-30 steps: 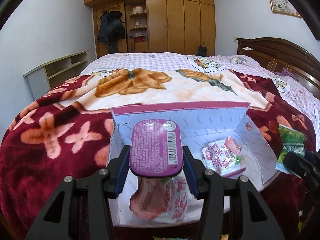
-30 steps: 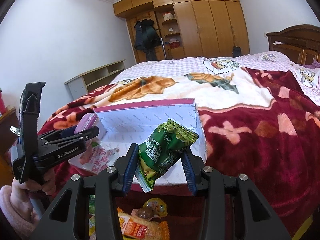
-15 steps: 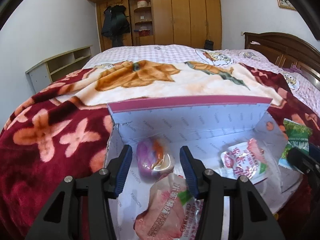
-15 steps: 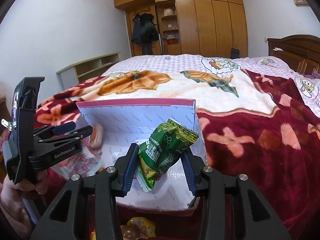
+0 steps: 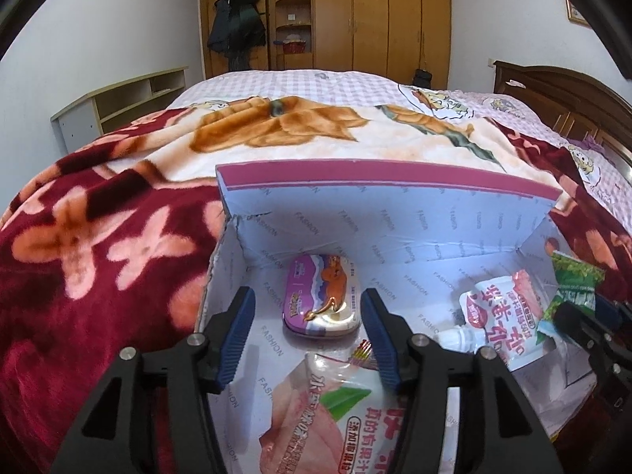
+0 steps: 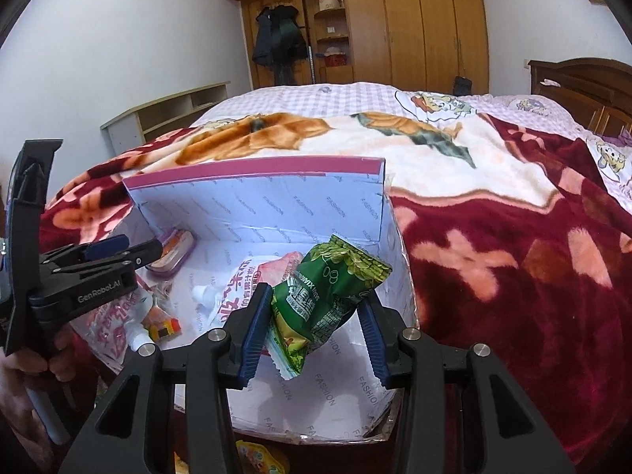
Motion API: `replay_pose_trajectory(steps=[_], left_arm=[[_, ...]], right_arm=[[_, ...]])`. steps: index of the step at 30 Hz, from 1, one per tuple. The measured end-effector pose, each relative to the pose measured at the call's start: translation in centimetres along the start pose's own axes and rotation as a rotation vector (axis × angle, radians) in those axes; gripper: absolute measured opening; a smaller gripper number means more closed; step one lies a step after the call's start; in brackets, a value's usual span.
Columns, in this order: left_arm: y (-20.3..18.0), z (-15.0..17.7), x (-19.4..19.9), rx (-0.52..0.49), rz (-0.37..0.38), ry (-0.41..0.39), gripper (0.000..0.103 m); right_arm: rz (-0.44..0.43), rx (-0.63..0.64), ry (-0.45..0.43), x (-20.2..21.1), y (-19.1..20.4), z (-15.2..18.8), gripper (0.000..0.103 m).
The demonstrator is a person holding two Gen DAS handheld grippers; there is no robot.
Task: Organize snacks
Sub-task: 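Open the left tool to drop the purple tin while the right tool releases the green packet into the box, then withdraw both tools from the box toward the snacks on the blanket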
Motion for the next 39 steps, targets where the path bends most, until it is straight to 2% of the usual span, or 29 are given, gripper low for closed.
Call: replay_pose_trajectory(steps=[4,7,12,14,17,39], left_arm=[[0.1,0.1,-0.2,0.008,0.010,0.011,0.068],[0.0,0.1,0.0,0.008,0.018,0.014,0.072],[-0.5,0.1,0.6,-0.012,0.024,0.006,0.079],[-0.7,0.0,0.9,-0.022,0.014,-0.004,0.090],[-0.7,-0.2,1.4,-0.035,-0.012,-0.022,0.091],[-0.6,-0.1,7.0,-0.016,0.034,-0.029,0.091]], right_arm=[[-0.002,-0.016,0.006,-0.1,-0.2,-0.1,0.048],[0.008,-0.013,0.006,0.0,-0.2,-0.1,0.059],[0.004,-0.028,0.000,0.3,-0.4,-0.2,0.064],[0.004,-0.028,-0.007,0.6,-0.5,-0.4,0.065],[0.000,-0.027,-0.018,1.1,-0.4,-0.6,0.065],[-0.033,-0.060,-0.037,5.2,0.6,-0.8,0.065]])
Point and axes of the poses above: each gripper's, at about its wrist camera, not at the fingertips, and x roughly against the way its jaws point, y to its left, z to its underside, the point moved 3 cm from there along -x, roughly the way its jaws point, and after that the axes turned 13 degrees about -y, right-handed, at the moved point
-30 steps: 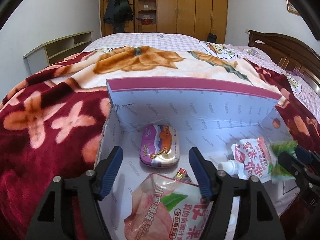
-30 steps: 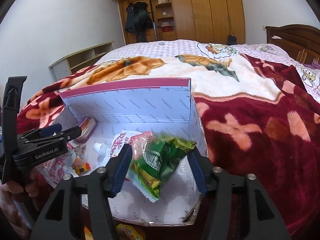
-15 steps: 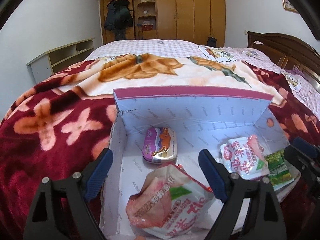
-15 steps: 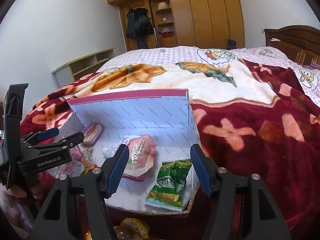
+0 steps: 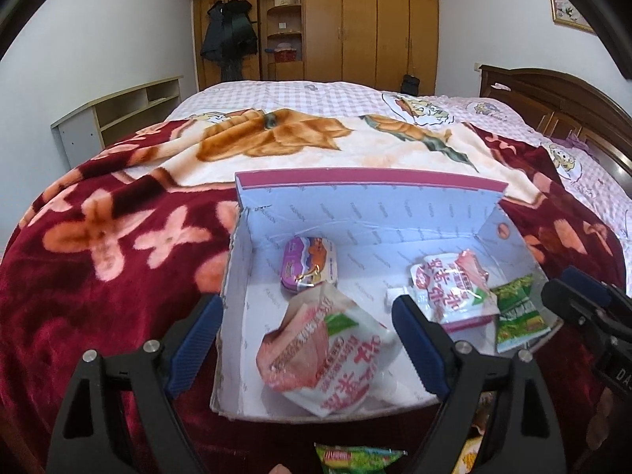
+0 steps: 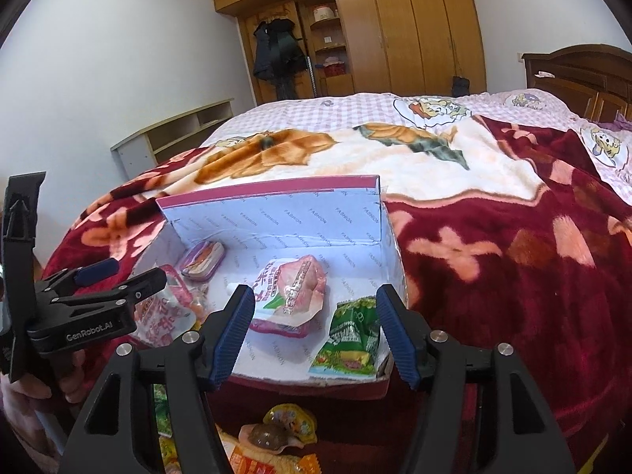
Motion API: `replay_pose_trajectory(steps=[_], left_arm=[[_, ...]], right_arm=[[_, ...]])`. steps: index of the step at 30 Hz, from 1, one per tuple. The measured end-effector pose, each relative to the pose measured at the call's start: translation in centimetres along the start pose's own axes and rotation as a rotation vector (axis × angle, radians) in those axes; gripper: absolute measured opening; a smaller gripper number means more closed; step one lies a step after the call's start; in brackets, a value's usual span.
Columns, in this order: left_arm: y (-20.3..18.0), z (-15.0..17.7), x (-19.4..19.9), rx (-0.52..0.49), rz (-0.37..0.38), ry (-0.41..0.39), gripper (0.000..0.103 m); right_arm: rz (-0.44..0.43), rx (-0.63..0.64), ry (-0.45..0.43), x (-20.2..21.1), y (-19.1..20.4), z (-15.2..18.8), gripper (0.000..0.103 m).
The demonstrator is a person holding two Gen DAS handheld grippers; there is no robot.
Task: Organize snacks
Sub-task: 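Withdraw both tools from the box toward the snacks on the blanket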
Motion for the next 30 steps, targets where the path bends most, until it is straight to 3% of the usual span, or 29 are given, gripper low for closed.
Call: replay_pose_trajectory(steps=[18,30], left_arm=[[0.5,2.0,5.0,0.013,0.014,0.014,0.091],[1.2,5.5,6.3,0.052,0.004,0.078,0.091]], right_arm=[[-0.021,-0.029,-0.001,3.4,0.3,1.1,0.065],[-0.028,-0.078,0.016,5.6,0.0,2.9,0.065]])
Point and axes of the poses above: each gripper's, at about its wrist camera, not at the fingertips, and x roughly against the way its jaws point, y to its left, z to its underside, the point moved 3 cm from there along -x, roughly the way its jaws point, and after that the axes turned 13 degrees about -y, right-handed, at the moved point
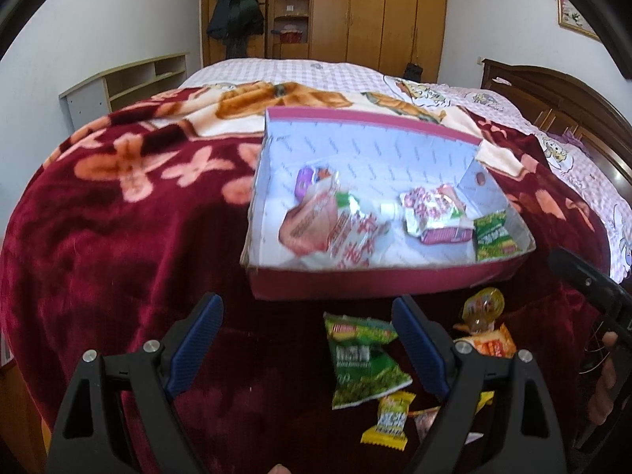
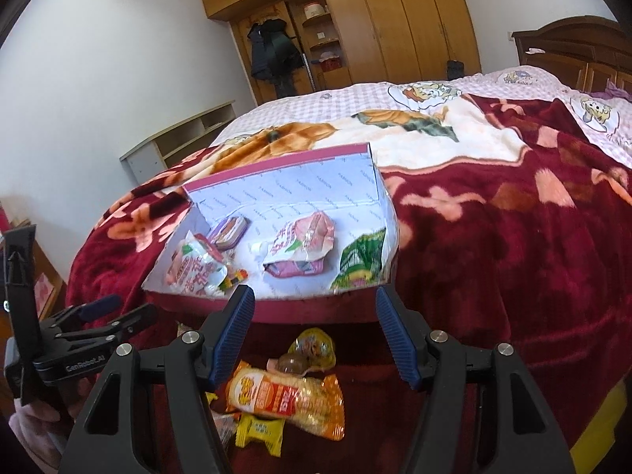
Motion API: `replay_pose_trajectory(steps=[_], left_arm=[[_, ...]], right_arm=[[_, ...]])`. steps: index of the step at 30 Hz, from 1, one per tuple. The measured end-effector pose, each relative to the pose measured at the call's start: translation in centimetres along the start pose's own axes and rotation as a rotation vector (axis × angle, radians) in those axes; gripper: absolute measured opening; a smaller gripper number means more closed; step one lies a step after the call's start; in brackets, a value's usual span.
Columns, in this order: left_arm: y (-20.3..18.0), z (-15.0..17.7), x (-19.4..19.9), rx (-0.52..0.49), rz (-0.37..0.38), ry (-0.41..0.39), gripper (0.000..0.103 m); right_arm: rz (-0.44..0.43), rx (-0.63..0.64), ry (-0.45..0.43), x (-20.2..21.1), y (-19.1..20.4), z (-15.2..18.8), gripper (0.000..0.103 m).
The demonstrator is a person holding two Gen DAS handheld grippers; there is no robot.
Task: Organize snacks
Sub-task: 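Withdraw both tools from the box toward the snacks on the blanket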
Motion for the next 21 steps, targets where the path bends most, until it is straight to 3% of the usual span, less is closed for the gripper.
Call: replay_pose_trajectory(steps=[21], left_arm=[[-2.1,4.5,-1.7,-0.035,0.016,0.097,0.091]], right_arm=[[0.003,-0.047,0.065,1.2,-0.8,4.2,0.065]])
Point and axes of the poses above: each gripper's, at about its wrist camera, not at the fingertips, and x roughly against the way its jaws point, y to its left, z to its underside, the point moved 3 cm from there along -x, roughly the way its jaws point, and after that the axes turned 13 degrees about -y, right-handed, at the moved point
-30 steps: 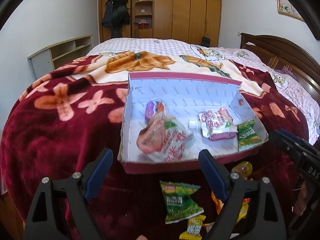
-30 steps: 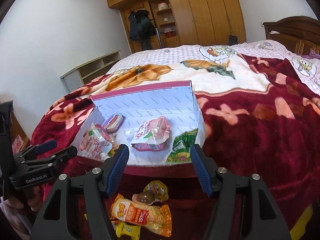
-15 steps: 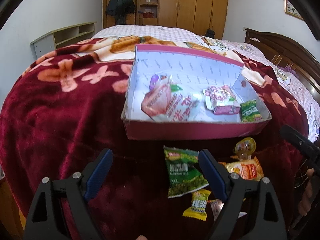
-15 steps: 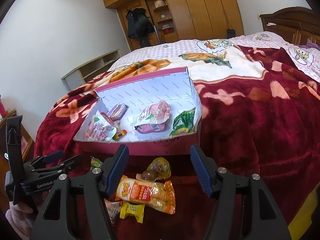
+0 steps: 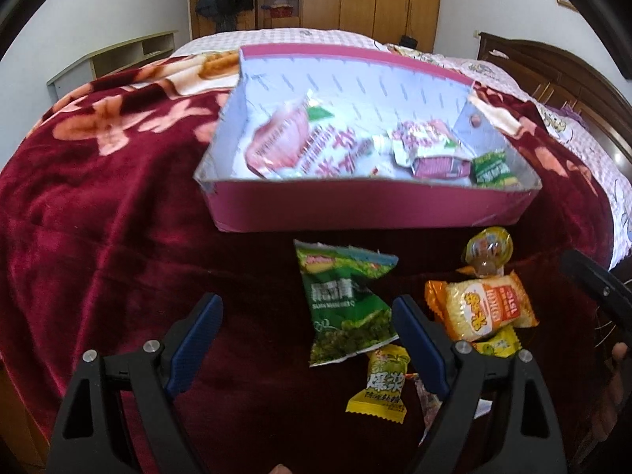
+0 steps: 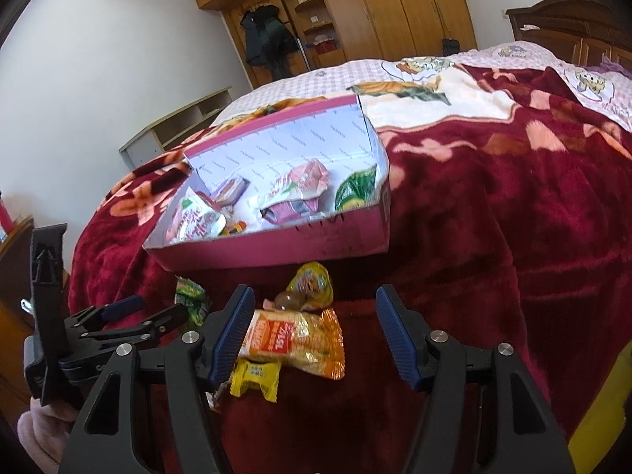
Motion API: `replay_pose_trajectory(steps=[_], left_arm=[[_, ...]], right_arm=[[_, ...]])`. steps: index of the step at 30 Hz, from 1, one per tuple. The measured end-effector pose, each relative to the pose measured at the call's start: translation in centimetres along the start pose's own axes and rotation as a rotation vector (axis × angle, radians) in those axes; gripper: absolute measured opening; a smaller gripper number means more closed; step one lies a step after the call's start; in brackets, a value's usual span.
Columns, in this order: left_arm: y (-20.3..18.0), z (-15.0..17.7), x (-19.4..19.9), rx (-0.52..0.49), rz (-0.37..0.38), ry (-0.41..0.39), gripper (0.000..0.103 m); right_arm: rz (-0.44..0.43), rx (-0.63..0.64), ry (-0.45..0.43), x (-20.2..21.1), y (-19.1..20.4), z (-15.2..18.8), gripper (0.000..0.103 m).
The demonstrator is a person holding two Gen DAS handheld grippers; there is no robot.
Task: Organize snacks
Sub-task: 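Withdraw both tools from the box toward the snacks on the blanket, then grasp the green pea snack packet with the left tool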
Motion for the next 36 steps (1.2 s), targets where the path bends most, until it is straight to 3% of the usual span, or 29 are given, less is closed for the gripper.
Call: replay_pose_trajectory(steps=[15,23,30,36], left_arm=[[-0.2,1.2,-2.4,0.006,-0.009,0.003,0.088],[-0.3,1.5,-2.1,-0.019,-0.014,-0.013,0.061],[-0.3,1.6,-2.0,-0.020,-0.003,-0.024,0.053],[0.2,1.5,-1.4,0.002,0.007,-0.029,0.051]], right_arm=[[-0.005,-0.036,0.040,-0.7,-1.0,2.1,0.065],[-0.012,-0.044,0.053,-0.9,-0.9,2.7,0.065],[-0.015,-0.046,0.052,-0.8,-0.7,2.9,0.065],[-0.014,-0.034,0.057,-0.8,-0.3,3.0,0.065]])
Point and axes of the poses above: each gripper's, at about its wrist camera, not at the fingertips, and x roughly against the way its jaws point, y to its left, z to its underside, the point moved 3 cm from there along -x, roughly the way its jaws point, and after that the axes turned 13 degrees about -y, right-handed, at the moved point
